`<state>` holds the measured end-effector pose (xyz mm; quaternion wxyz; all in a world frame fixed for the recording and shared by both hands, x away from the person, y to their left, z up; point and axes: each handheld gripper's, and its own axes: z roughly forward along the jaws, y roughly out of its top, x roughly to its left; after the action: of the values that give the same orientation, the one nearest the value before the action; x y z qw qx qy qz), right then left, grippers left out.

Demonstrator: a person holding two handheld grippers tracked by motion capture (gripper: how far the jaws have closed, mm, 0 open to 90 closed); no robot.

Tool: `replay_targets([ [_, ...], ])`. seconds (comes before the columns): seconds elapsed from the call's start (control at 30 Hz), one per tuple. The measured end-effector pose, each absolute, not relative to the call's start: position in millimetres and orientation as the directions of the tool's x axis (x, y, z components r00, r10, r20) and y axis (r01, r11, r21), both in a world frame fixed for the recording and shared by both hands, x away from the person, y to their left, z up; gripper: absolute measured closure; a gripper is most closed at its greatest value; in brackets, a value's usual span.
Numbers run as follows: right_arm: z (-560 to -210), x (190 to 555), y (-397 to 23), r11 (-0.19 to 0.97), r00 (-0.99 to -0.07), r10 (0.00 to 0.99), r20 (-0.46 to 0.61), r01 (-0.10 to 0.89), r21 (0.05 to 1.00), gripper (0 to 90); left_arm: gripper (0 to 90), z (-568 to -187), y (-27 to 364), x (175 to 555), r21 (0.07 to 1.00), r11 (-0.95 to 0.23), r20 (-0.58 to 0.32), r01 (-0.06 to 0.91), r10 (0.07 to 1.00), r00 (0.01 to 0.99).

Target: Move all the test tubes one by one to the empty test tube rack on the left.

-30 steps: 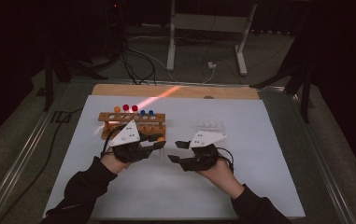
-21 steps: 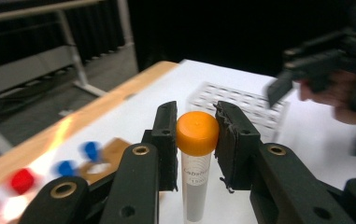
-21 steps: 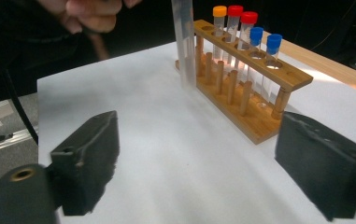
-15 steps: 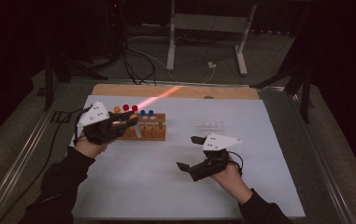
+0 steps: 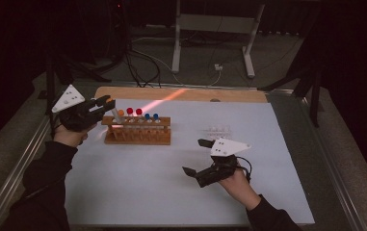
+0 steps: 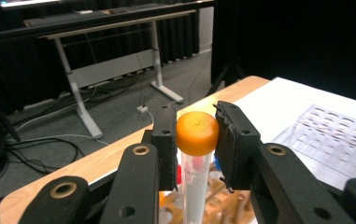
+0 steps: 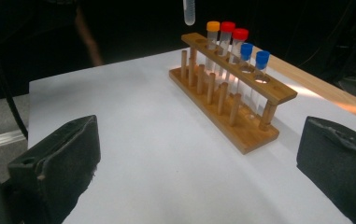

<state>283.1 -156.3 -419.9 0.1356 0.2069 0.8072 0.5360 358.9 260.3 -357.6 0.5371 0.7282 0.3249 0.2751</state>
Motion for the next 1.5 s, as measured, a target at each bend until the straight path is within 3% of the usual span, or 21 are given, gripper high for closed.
replay_targets([
  [0.57,-419,284,-160,0.331,-0.880,0.475,0.021,0.200,0.922,0.0,71.8,-395,276,400,0.950,-0.191,0.030,0.247,0.844,0.536],
  [1.4,-419,284,-161,0.335,-0.884,0.466,0.030,0.208,0.919,0.0,71.4,-458,270,403,0.917,-0.207,0.002,0.340,0.857,0.515],
  [1.47,-419,284,-162,0.332,-0.885,0.465,0.032,0.208,0.920,0.0,70.4,-456,270,403,0.913,-0.210,-0.004,0.349,0.852,0.524],
  [1.5,-419,284,-162,0.332,-0.884,0.466,0.032,0.208,0.920,0.0,64.8,-455,271,402,0.915,-0.201,-0.018,0.350,0.846,0.533],
])
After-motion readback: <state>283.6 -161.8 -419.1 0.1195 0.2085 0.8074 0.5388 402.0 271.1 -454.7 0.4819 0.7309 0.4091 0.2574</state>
